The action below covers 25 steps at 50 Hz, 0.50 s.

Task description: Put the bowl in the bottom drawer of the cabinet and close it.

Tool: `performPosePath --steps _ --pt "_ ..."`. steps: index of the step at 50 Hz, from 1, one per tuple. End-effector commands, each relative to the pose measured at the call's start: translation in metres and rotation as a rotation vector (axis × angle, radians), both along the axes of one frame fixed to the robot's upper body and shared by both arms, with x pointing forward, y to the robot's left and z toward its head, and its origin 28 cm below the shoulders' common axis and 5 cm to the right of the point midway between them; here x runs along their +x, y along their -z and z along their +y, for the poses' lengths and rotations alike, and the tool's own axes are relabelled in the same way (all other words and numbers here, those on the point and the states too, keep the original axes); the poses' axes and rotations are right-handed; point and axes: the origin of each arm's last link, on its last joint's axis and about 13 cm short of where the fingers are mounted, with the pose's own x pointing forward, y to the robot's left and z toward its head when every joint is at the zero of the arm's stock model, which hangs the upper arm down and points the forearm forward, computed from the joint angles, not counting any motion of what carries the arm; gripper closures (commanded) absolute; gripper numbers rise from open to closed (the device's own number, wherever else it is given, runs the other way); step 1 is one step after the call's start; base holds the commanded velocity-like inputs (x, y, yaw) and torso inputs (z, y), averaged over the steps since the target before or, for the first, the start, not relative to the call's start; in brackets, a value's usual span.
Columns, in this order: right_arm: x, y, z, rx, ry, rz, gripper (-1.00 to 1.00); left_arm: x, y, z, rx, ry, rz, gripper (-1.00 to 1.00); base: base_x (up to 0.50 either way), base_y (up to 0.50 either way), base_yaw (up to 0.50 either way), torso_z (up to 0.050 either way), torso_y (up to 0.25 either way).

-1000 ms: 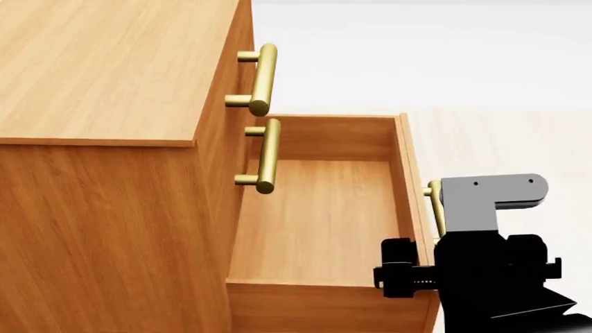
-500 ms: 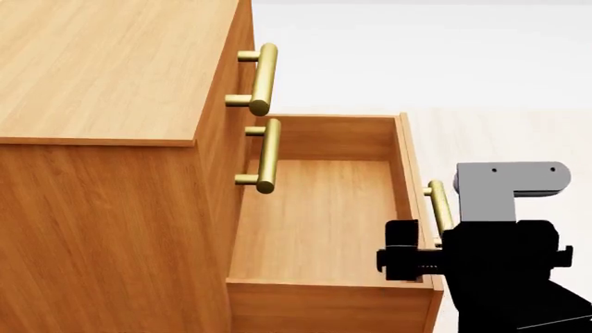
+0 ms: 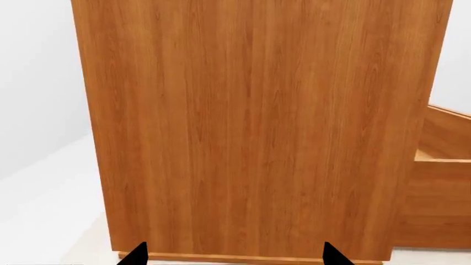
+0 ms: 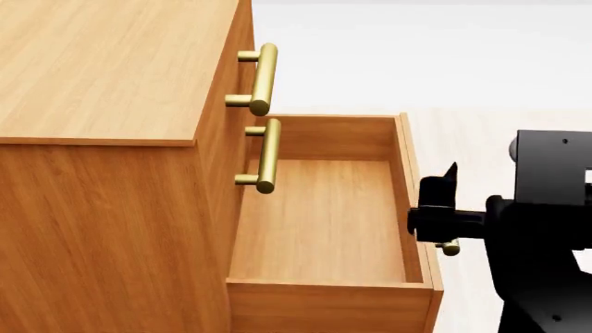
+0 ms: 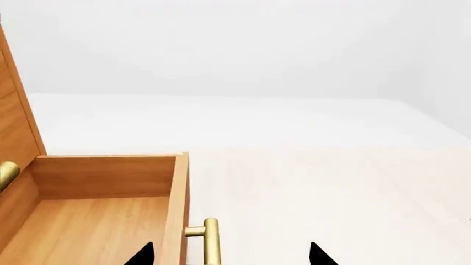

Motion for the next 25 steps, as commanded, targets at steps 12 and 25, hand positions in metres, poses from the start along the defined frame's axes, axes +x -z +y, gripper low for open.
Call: performPosePath --steps 12,25 --pt "-0.024 -0.018 -0.025 -0.066 0.196 -0.157 -1.00 0.001 0.003 0.000 0.006 0.007 -0.013 -1.00 0.00 0.00 0.00 0.000 0.000" --pt "-0.028 -0.022 -0.038 -0.067 0.301 -0.181 -1.00 0.001 0.003 -0.001 0.014 0.001 -0.010 -1.00 0.00 0.00 0.00 0.000 0.000"
